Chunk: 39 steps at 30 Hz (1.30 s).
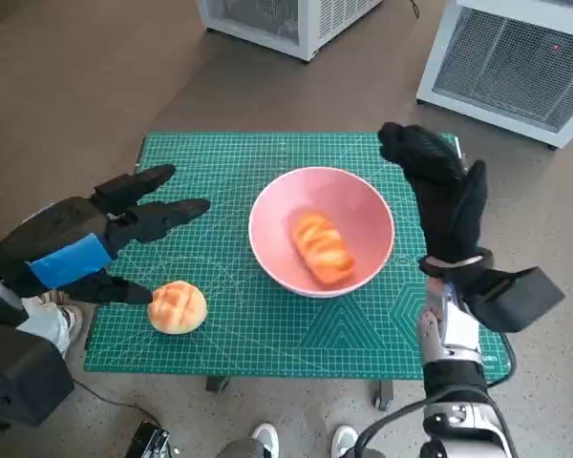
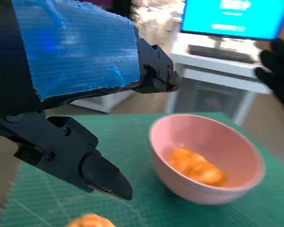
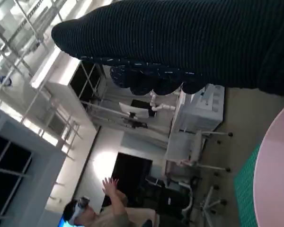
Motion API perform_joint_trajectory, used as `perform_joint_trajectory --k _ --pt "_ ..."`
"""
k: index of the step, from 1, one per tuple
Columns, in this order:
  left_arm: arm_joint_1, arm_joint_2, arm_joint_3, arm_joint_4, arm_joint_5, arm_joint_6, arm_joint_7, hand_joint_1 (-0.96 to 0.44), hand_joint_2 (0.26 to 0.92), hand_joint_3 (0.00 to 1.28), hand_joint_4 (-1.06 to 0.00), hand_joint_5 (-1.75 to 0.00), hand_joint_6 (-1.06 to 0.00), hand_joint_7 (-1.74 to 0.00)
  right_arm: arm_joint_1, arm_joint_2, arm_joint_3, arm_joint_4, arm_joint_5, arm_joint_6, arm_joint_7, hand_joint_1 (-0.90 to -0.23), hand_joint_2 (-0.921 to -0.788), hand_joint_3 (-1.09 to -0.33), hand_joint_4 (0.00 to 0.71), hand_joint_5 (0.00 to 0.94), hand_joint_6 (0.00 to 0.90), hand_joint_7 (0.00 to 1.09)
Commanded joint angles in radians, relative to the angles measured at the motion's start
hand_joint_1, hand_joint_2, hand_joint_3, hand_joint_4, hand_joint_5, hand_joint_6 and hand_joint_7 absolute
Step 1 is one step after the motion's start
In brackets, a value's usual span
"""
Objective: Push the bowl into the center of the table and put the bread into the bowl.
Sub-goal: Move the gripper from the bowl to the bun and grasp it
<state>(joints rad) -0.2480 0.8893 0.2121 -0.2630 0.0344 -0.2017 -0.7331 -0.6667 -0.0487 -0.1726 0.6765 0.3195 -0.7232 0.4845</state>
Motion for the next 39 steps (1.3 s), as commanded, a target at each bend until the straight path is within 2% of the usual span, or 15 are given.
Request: perform_joint_trajectory --k 1,8,16,25,31,39 --pt "0.067 0.002 0.008 0.051 -0.009 -0.031 -0.008 -0.30 0.730 0.00 -0.06 -0.01 -0.26 0.00 0.000 0.001 -0.003 0.026 0.009 0.016 0.015 -0.670 -0.921 -0.704 0.264 0.001 0.123 0.50" --pt "0.121 0.018 -0.010 0.029 0.073 0.024 0.010 -0.29 0.735 0.00 -0.09 -0.01 -0.25 0.00 -0.008 -0.003 -0.007 0.037 0.021 0.018 0.031 -0.671 -0.921 -0.704 0.262 0.000 0.122 0.51" --pt "0.147 0.014 -0.075 0.026 0.176 0.083 0.009 -0.24 0.740 0.00 -0.11 -0.01 -0.25 0.00 -0.010 -0.005 -0.010 0.040 0.025 0.018 0.041 -0.672 -0.921 -0.705 0.262 0.000 0.121 0.51" --pt "0.129 -0.031 -0.192 0.179 0.232 -0.014 0.056 -0.22 0.743 0.00 -0.17 -0.02 -0.28 -0.01 -0.007 -0.012 -0.016 0.036 0.034 0.028 0.050 -0.672 -0.921 -0.706 0.261 0.000 0.118 0.51" --pt "0.106 -0.068 -0.246 0.274 0.264 -0.071 0.102 -0.21 0.748 0.00 -0.23 -0.03 -0.32 -0.02 -0.004 -0.014 -0.017 0.032 0.027 0.027 0.046 -0.672 -0.921 -0.705 0.261 0.000 0.118 0.51" --pt "0.098 -0.109 -0.294 0.361 0.315 -0.135 0.182 -0.21 0.755 0.00 -0.36 -0.03 -0.39 -0.02 0.002 -0.015 -0.017 0.027 0.019 0.023 0.037 -0.668 -0.921 -0.707 0.258 0.000 0.117 0.52"
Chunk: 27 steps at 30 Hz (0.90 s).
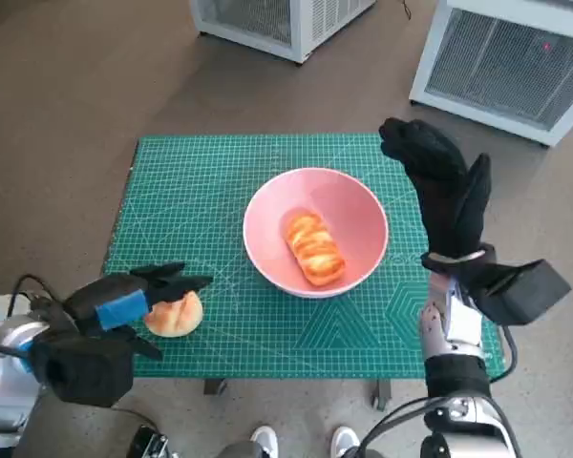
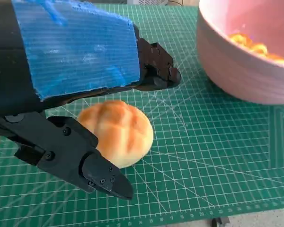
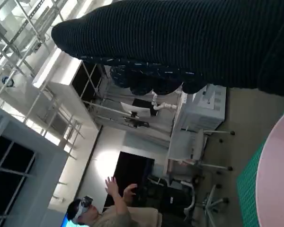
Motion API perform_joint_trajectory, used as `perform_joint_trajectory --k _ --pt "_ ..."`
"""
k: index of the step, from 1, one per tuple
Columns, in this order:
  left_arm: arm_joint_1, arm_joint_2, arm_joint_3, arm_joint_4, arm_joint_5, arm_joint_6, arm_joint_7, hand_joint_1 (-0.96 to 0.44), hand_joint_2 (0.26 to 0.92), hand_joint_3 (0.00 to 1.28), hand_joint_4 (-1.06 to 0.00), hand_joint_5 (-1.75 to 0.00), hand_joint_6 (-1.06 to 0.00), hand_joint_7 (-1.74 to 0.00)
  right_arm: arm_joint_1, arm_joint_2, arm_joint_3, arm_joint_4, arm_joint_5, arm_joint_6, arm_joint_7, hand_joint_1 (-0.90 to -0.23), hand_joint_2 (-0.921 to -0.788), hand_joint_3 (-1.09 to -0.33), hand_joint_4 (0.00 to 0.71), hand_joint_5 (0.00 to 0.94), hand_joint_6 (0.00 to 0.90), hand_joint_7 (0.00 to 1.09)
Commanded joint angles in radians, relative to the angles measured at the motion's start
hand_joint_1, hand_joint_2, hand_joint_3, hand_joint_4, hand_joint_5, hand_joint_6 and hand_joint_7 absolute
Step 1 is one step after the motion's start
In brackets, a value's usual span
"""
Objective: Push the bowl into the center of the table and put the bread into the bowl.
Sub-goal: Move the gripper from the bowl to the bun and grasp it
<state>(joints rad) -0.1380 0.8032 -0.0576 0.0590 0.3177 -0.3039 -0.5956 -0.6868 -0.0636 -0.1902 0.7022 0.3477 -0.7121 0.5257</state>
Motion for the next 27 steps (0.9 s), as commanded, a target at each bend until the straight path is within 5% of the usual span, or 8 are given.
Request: perform_joint_trajectory --k 1,10,11,12,14,17,27 --pt "-0.012 -0.027 -0.029 0.046 0.037 -0.037 0.053 -0.19 0.757 0.00 -0.39 -0.03 -0.41 -0.03 0.022 0.000 0.001 0.001 -0.010 0.011 -0.005 -0.667 -0.921 -0.707 0.258 0.000 0.117 0.52" --pt "-0.031 -0.061 -0.075 0.136 0.129 -0.102 0.183 0.01 0.847 0.03 -0.71 -0.06 -0.72 -0.10 0.024 -0.002 -0.001 0.004 -0.017 0.005 -0.015 -0.664 -0.921 -0.707 0.258 0.001 0.116 0.52" --pt "-0.036 -0.063 -0.080 0.148 0.139 -0.109 0.195 -0.13 0.874 0.07 -0.79 -0.10 -0.68 -0.53 0.024 -0.002 0.000 0.004 -0.018 0.004 -0.016 -0.664 -0.921 -0.707 0.258 0.001 0.116 0.52" --pt "-0.042 -0.065 -0.087 0.162 0.153 -0.116 0.209 -0.17 0.883 0.09 -0.81 -0.11 -0.66 -0.69 0.025 -0.002 0.000 0.004 -0.019 0.004 -0.016 -0.664 -0.921 -0.708 0.258 0.001 0.116 0.52" --pt "-0.052 -0.065 -0.098 0.182 0.173 -0.126 0.230 -0.07 0.905 0.10 -0.71 -0.75 -0.60 -1.03 0.025 -0.002 0.000 0.004 -0.018 0.003 -0.016 -0.664 -0.921 -0.708 0.259 0.001 0.116 0.52" --pt "-0.064 -0.059 -0.108 0.200 0.195 -0.141 0.252 -0.02 0.915 0.10 -0.68 -1.08 -0.60 -1.11 0.025 -0.002 -0.001 0.005 -0.015 0.003 -0.015 -0.664 -0.921 -0.707 0.259 0.001 0.116 0.52" --pt "-0.095 -0.025 -0.071 0.141 0.167 -0.136 0.240 0.00 0.920 0.09 -0.65 -1.26 -0.63 -1.11 0.027 -0.004 -0.004 0.002 -0.010 0.005 -0.012 -0.661 -0.921 -0.708 0.259 0.001 0.116 0.52"
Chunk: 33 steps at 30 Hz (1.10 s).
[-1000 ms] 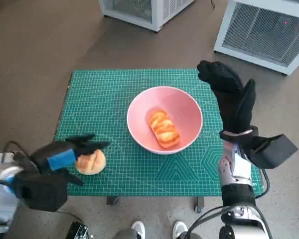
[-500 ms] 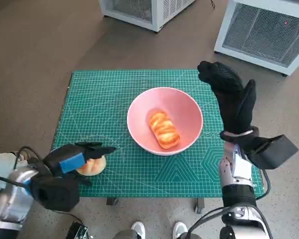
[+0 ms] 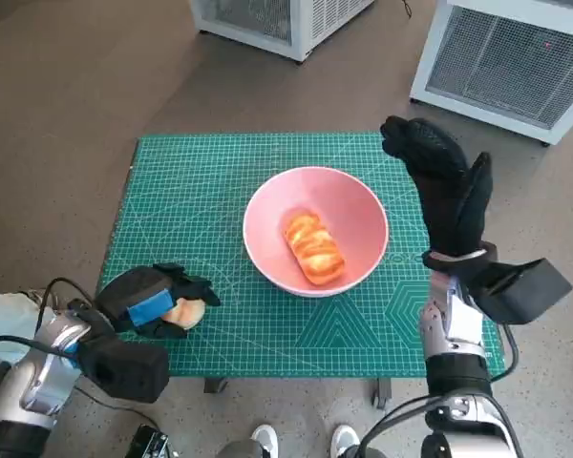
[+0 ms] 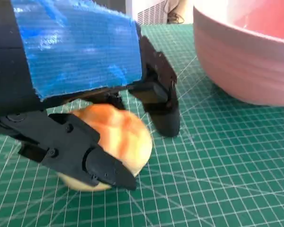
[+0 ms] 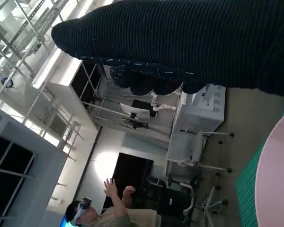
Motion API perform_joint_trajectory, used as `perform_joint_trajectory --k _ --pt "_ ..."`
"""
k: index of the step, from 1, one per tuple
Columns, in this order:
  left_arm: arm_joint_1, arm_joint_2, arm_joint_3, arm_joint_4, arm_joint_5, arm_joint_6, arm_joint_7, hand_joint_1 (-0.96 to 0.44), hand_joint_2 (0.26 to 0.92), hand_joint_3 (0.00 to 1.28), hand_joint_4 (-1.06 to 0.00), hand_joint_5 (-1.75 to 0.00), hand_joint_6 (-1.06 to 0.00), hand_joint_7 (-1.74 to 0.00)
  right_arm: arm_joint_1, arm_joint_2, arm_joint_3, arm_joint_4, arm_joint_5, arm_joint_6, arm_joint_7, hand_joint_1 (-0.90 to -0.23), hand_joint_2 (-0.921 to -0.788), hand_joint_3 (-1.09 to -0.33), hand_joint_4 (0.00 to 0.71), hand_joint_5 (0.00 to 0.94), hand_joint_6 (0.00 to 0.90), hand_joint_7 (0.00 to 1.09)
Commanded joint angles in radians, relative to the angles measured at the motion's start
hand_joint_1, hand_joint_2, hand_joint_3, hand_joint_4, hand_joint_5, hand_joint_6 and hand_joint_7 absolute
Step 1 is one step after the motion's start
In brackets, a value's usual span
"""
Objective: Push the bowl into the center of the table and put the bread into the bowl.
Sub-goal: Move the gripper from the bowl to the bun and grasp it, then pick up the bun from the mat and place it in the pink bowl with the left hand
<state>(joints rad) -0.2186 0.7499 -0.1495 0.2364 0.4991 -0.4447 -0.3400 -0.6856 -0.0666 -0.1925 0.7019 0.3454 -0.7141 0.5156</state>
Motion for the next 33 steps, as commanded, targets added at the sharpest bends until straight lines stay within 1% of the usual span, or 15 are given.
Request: perform_joint_trajectory --k 1,6,10,16,20,23,28,33 --pt "-0.020 0.031 0.037 -0.057 -0.031 0.014 -0.023 0.00 0.920 0.09 -0.65 -1.26 -0.63 -1.11 0.026 -0.001 -0.001 0.003 -0.007 0.008 -0.002 -0.661 -0.921 -0.708 0.259 0.001 0.116 0.52" --pt "-0.049 0.033 0.101 -0.137 -0.091 0.049 -0.039 0.00 0.920 0.09 -0.66 -1.28 -0.63 -1.09 0.022 -0.004 -0.004 0.010 -0.002 0.010 0.003 -0.660 -0.921 -0.708 0.259 0.001 0.115 0.52" --pt "-0.091 0.016 0.155 -0.205 -0.149 0.077 -0.034 0.00 0.920 0.09 -0.65 -1.31 -0.63 -1.07 0.018 -0.007 -0.006 0.015 0.002 0.013 0.007 -0.659 -0.921 -0.707 0.259 0.001 0.116 0.52" --pt "-0.192 -0.034 0.189 -0.251 -0.180 0.083 0.020 0.00 0.920 0.06 -0.68 -1.27 -0.66 -1.03 0.015 -0.004 -0.006 0.020 0.004 0.014 0.011 -0.658 -0.921 -0.707 0.259 0.000 0.115 0.52" --pt "-0.269 -0.074 0.183 -0.258 -0.175 0.082 0.059 0.00 0.918 0.05 -0.70 -1.23 -0.68 -1.03 0.014 -0.003 -0.006 0.023 0.007 0.015 0.015 -0.658 -0.921 -0.708 0.258 0.000 0.114 0.52" --pt "-0.327 -0.103 0.169 -0.266 -0.163 0.101 0.072 0.00 0.915 0.04 -0.72 -1.18 -0.69 -1.05 0.014 -0.004 -0.008 0.025 0.010 0.016 0.020 -0.660 -0.921 -0.708 0.257 0.000 0.114 0.52" --pt "-0.410 -0.149 0.130 -0.303 -0.109 0.173 0.072 0.00 0.913 0.04 -0.74 -1.10 -0.68 -1.12 0.013 -0.004 -0.011 0.029 0.014 0.016 0.028 -0.659 -0.921 -0.708 0.257 0.000 0.114 0.52" --pt "-0.480 -0.212 0.067 -0.298 -0.093 0.191 0.061 0.00 0.913 0.03 -0.73 -1.08 -0.69 -1.14 0.021 -0.004 -0.012 0.020 0.014 0.016 0.031 -0.654 -0.921 -0.711 0.255 0.000 0.112 0.52"
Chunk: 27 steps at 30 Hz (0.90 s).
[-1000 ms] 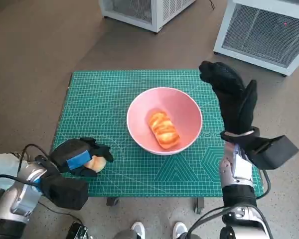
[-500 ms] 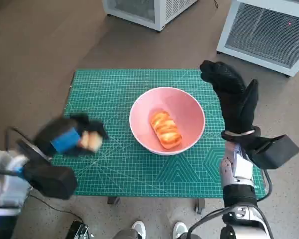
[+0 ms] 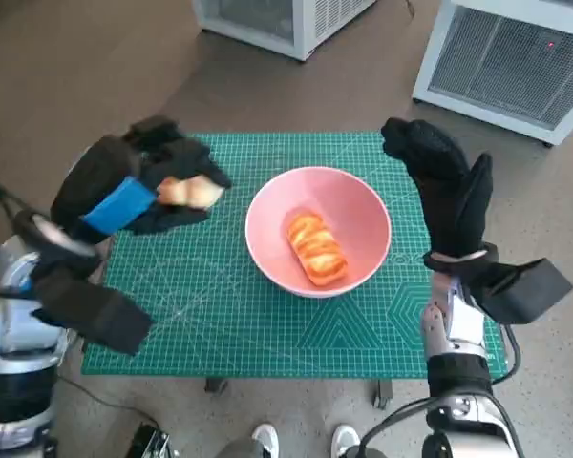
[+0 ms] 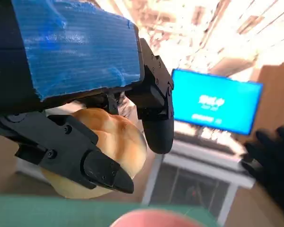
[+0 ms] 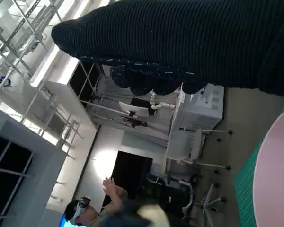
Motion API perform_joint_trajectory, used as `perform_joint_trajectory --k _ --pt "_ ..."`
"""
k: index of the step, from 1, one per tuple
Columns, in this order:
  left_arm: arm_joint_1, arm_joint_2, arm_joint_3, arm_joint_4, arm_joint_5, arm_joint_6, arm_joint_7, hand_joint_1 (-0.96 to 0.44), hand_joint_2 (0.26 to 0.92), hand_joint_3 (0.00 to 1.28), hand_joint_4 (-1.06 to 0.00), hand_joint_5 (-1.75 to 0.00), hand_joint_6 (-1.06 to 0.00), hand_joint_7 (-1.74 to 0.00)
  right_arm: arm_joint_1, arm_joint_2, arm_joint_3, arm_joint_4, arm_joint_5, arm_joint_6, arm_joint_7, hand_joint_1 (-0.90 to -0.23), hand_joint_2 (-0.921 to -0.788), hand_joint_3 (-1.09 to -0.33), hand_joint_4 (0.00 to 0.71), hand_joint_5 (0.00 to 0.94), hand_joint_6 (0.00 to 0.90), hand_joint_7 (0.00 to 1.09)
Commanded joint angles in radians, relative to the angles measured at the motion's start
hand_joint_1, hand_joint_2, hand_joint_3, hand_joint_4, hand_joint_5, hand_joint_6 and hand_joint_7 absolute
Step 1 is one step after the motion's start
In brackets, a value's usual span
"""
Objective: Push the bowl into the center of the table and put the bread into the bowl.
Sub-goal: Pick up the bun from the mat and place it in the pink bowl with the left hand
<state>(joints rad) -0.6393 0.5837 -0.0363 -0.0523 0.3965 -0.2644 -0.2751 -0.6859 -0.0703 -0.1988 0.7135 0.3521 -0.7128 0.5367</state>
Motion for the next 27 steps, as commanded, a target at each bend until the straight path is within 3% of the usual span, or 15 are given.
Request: perform_joint_trajectory --k 1,10,18,20,24,25,26,27 --pt "-0.070 -0.055 -0.056 -0.005 0.009 0.010 -0.004 0.00 0.912 0.03 -0.74 -1.08 -0.69 -1.13 0.022 -0.001 -0.006 0.007 0.008 0.015 0.010 -0.654 -0.921 -0.711 0.255 0.000 0.112 0.52" --pt "-0.177 -0.162 -0.179 0.153 0.029 -0.023 -0.011 0.00 0.915 0.02 -0.75 -1.15 -0.71 -1.03 0.037 -0.008 -0.011 -0.010 0.014 0.020 0.017 -0.654 -0.921 -0.711 0.255 0.000 0.109 0.53" --pt "-0.238 -0.233 -0.252 0.368 0.055 -0.083 0.006 0.00 0.920 0.06 -0.70 -1.20 -0.63 -1.10 0.052 -0.012 -0.018 -0.027 0.017 0.022 0.017 -0.653 -0.921 -0.709 0.256 0.001 0.101 0.52" --pt "-0.245 -0.252 -0.265 0.414 0.055 -0.076 0.000 0.00 0.920 0.08 -0.67 -1.21 -0.61 -1.15 0.055 -0.012 -0.020 -0.029 0.016 0.023 0.016 -0.651 -0.921 -0.710 0.256 0.001 0.100 0.52" --pt "-0.249 -0.277 -0.286 0.475 0.057 -0.047 -0.023 0.00 0.921 0.23 -0.47 -1.35 -0.47 -1.36 0.061 -0.011 -0.021 -0.037 0.012 0.024 0.011 -0.648 -0.921 -0.711 0.256 0.001 0.099 0.52" --pt "-0.250 -0.280 -0.290 0.485 0.057 -0.042 -0.028 -0.03 0.880 0.22 -0.41 -1.05 -0.42 -1.11 0.063 -0.011 -0.022 -0.039 0.011 0.024 0.010 -0.648 -0.921 -0.711 0.257 0.001 0.099 0.52" --pt "-0.247 -0.283 -0.296 0.494 0.058 -0.036 -0.033 -0.04 0.873 0.20 -0.42 -0.89 -0.42 -0.98 0.064 -0.012 -0.022 -0.042 0.011 0.025 0.008 -0.647 -0.921 -0.711 0.258 0.001 0.099 0.52" --pt "-0.245 -0.285 -0.299 0.500 0.060 -0.032 -0.037 -0.07 0.862 0.15 -0.41 -0.61 -0.41 -0.74 0.066 -0.012 -0.023 -0.045 0.011 0.026 0.007 -0.646 -0.921 -0.711 0.259 0.002 0.098 0.52"
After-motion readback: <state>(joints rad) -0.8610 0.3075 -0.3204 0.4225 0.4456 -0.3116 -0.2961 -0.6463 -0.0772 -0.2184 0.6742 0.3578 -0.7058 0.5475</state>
